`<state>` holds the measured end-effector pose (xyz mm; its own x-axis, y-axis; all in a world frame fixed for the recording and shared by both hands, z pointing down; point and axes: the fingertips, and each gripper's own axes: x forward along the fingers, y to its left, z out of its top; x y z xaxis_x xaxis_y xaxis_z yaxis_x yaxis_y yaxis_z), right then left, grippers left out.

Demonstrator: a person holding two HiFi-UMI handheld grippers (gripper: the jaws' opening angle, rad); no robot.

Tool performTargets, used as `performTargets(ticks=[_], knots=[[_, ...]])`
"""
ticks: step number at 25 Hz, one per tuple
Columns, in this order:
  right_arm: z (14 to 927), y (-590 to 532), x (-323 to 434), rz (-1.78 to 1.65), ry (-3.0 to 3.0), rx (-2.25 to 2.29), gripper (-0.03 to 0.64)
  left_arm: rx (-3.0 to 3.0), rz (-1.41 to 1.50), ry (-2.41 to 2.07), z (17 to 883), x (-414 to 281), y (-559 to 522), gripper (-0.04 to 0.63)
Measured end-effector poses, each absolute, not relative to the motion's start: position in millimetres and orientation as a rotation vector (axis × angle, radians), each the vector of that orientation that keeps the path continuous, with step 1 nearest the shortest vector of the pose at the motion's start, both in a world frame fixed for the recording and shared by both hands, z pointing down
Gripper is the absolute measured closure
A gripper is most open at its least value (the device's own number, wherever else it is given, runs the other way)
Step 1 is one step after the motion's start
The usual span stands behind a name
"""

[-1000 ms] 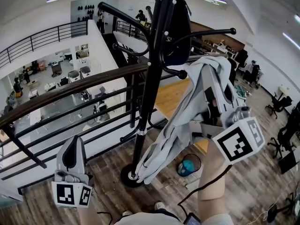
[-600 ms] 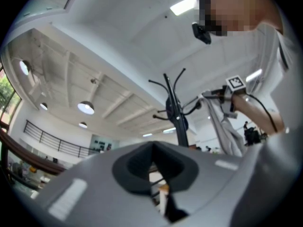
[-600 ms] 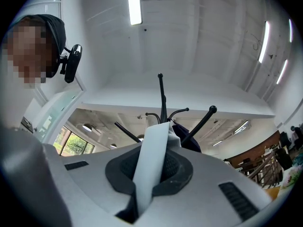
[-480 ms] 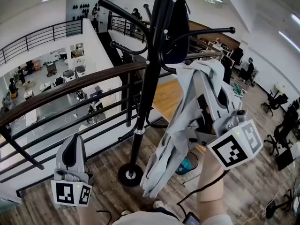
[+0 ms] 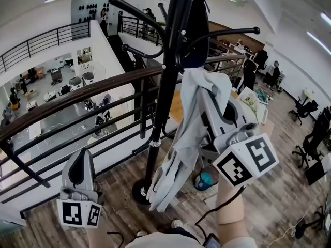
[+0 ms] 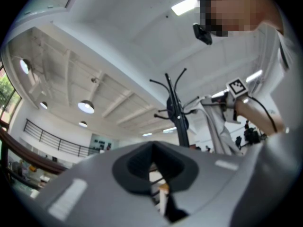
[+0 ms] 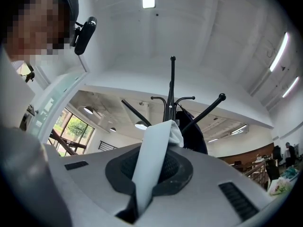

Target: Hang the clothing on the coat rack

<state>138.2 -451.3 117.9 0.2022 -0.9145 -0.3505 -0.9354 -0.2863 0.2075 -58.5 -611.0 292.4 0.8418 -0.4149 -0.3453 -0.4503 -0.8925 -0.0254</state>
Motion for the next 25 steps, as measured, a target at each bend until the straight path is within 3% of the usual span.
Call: performTargets(ticks=[25], knots=[[174,-506,162,0.435,1.821,-2.524,0.609,-2.913,0.463,0.747,304,-84,-631,0.589]])
